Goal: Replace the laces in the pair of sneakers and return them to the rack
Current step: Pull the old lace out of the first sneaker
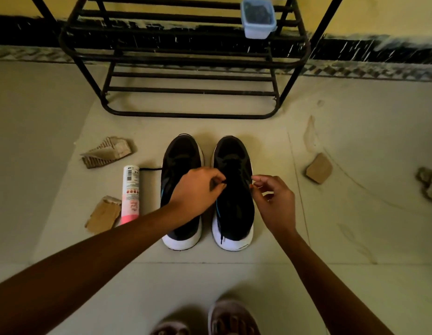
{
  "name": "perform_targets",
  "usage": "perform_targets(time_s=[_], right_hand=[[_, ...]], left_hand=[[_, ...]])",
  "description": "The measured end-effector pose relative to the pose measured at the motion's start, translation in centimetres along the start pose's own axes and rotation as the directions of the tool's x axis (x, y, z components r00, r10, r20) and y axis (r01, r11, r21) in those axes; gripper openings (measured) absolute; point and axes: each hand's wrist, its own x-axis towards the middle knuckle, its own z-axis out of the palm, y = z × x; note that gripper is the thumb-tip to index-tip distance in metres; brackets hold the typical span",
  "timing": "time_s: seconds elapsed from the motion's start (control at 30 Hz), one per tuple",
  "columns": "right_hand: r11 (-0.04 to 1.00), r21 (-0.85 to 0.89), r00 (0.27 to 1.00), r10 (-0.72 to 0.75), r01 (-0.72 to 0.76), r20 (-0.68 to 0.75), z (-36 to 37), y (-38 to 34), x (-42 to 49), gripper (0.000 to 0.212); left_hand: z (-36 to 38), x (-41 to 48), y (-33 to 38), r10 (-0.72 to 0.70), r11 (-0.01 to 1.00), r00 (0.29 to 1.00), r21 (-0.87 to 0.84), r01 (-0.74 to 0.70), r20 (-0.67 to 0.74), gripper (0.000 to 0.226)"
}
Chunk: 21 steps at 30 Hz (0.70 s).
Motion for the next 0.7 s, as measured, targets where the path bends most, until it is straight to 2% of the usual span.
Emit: perform_targets(time_s=[0.23,0.47,0.6,0.7], right_hand=[[0.997,-0.071,0.992,-0.004,0.013,0.125,0.7,0.8,0.6,0.020],[0.994,-0.099,0.983,-0.031,0.049,0.179,0.6,0.6,1.3,0.015],[0.963,-0.203,0.960,-0.124,0.178,0.251,0.2,-0.2,2.2,0.006],[0.942,-0.273,0.948,-0.107,0.193,0.301,0.1,-0.6,2.5,0.006]], left_hand=[[0.3,0.6,0.5,-0.042,0.999,0.999,-0.019,0.042,0.015,0.017],[0.7,-0.2,0.8,-0.033,0.999,0.997,0.044,0.030,0.069,0.033],[1.2,-0.6,0.1,-0.052,0.998,0.992,0.050,0.047,0.113,0.047],[1.7,-0.7,-0.3,-0.074,0.997,0.987,0.044,0.068,0.142,0.054]])
